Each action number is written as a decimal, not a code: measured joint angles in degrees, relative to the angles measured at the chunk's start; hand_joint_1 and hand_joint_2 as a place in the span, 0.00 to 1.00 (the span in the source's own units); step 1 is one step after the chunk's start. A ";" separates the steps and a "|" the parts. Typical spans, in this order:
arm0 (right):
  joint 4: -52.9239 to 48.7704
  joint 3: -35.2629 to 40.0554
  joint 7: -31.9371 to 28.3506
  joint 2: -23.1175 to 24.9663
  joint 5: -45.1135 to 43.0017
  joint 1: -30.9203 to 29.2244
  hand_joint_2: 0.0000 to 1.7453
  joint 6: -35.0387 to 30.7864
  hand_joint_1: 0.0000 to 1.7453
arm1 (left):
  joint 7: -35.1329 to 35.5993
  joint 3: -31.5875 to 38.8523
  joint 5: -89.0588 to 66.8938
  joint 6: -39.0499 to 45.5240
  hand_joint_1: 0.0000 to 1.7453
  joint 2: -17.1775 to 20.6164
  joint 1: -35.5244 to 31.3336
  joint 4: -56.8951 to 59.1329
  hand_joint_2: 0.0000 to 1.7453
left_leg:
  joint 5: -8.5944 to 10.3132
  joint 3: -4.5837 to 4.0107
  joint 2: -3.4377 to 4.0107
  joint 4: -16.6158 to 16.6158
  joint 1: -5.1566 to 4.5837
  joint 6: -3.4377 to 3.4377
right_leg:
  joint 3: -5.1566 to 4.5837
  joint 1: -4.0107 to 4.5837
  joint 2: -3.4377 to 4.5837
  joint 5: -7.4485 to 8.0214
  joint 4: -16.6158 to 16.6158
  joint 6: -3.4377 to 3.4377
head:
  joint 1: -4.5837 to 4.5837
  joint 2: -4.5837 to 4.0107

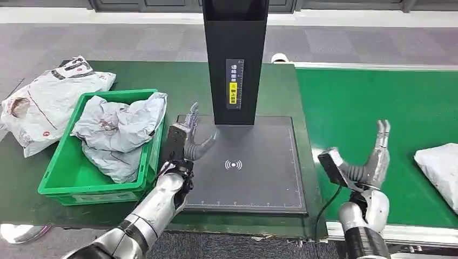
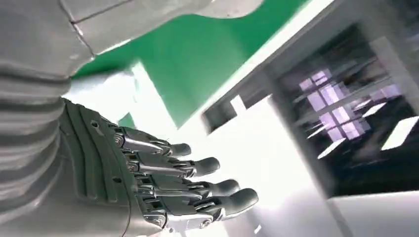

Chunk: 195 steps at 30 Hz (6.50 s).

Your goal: Moved the parcel from conveyor to table for the left to box.

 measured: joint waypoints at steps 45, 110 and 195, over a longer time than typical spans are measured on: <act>30.62 -17.15 31.79 -14.56 16.59 -9.12 1.00 2.40 0.00 | 1.31 2.12 -3.76 5.43 0.00 0.00 0.73 6.63 1.00 | -0.05 -0.09 -0.04 0.00 -0.06 0.09 | -0.02 -0.04 -0.04 -0.05 0.01 0.07 | 0.00 0.00; 35.04 -16.80 44.01 -17.18 18.29 -4.52 1.00 22.75 1.00 | 3.34 8.85 -8.42 4.20 0.00 -0.02 0.17 4.07 1.00 | -0.13 0.11 0.04 0.01 0.04 0.20 | 0.26 0.05 -0.01 -0.06 -0.14 0.16 | -0.02 0.00; -22.64 39.36 -5.61 0.87 -66.24 9.04 1.00 35.86 0.00 | 1.94 6.65 -7.10 5.45 0.00 1.86 4.76 -11.32 1.00 | 0.06 -0.28 0.08 -0.01 0.05 0.06 | -0.32 0.06 0.08 0.00 0.06 0.02 | -0.02 0.00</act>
